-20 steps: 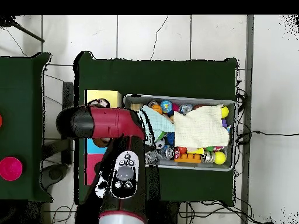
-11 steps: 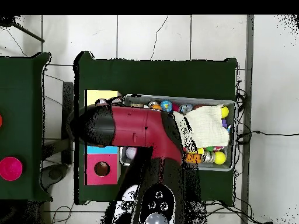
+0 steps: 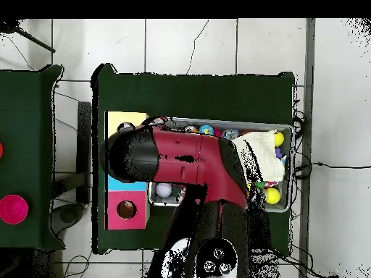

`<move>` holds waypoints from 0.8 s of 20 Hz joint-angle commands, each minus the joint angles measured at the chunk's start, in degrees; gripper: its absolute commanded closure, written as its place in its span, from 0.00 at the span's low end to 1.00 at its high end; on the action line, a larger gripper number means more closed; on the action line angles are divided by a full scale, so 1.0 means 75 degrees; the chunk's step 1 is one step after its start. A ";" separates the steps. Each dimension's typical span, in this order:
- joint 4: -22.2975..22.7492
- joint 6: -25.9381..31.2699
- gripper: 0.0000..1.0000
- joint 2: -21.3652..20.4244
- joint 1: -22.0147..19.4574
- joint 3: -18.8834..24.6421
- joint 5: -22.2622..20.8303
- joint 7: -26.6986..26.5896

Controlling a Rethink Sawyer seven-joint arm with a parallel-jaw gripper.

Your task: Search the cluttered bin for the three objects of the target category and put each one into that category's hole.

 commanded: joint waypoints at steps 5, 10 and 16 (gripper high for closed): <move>-0.1093 0.0709 1.00 0.1685 -0.0295 0.1542 -0.0245 -0.1083; -0.1223 -0.0674 1.00 0.1961 -0.0647 0.2119 -0.0393 -0.1527; -0.1432 -0.0487 1.00 0.1851 -0.1286 0.2724 -0.0986 -0.2761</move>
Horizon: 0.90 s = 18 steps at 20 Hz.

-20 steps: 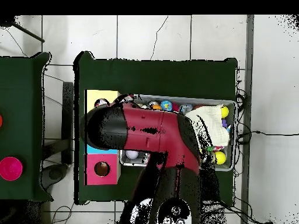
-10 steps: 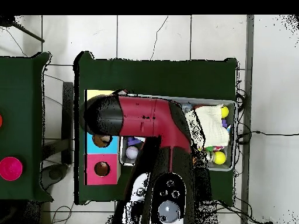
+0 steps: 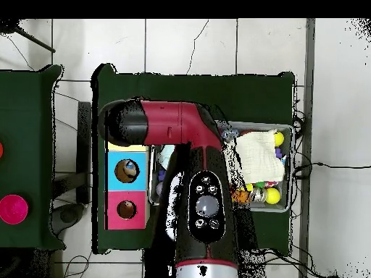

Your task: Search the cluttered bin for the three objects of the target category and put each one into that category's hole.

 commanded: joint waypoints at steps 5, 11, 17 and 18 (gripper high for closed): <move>-0.0373 0.0844 1.00 0.0233 -0.1271 0.1643 -0.0810 -0.2834; -0.1255 0.1237 1.00 0.0838 -0.1601 0.2242 -0.1465 -0.3736; -0.1236 0.1550 1.00 0.0804 -0.1792 0.2291 -0.1486 -0.3553; -0.1288 0.1509 1.00 0.0868 -0.1763 0.2269 -0.1535 -0.3507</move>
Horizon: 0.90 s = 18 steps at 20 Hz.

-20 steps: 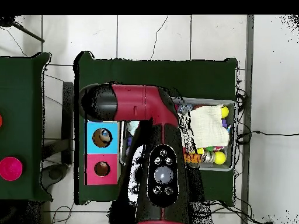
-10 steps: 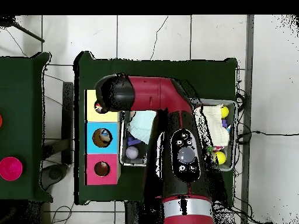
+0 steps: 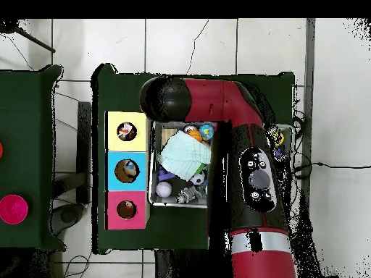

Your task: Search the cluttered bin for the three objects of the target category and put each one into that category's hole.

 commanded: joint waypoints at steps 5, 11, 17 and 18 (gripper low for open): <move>-0.0675 0.1128 1.00 0.0791 -0.0229 0.0781 -0.0554 -0.2288; -0.0824 0.1017 1.00 0.1063 -0.0304 0.0957 -0.0680 -0.2553; -0.0492 0.0791 1.00 0.1086 -0.0262 0.0915 -0.0815 -0.2504; -0.0281 0.0535 1.00 0.0999 -0.0252 0.0854 -0.0798 -0.2245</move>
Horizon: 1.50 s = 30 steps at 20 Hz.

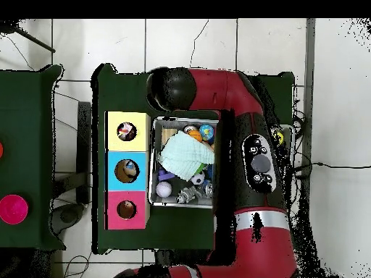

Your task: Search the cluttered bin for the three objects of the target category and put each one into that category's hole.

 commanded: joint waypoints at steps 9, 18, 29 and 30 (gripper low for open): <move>0.1551 0.0128 1.00 -0.0444 -0.0355 0.0518 -0.0494 -0.1721; 0.2711 -0.0172 1.00 -0.1151 -0.0299 0.0343 -0.0346 -0.0867; 0.2419 -0.0527 0.00 -0.0885 -0.0811 0.0560 -0.0730 -0.1459; 0.2350 -0.0507 0.00 -0.0849 -0.0815 0.0547 -0.0744 -0.1440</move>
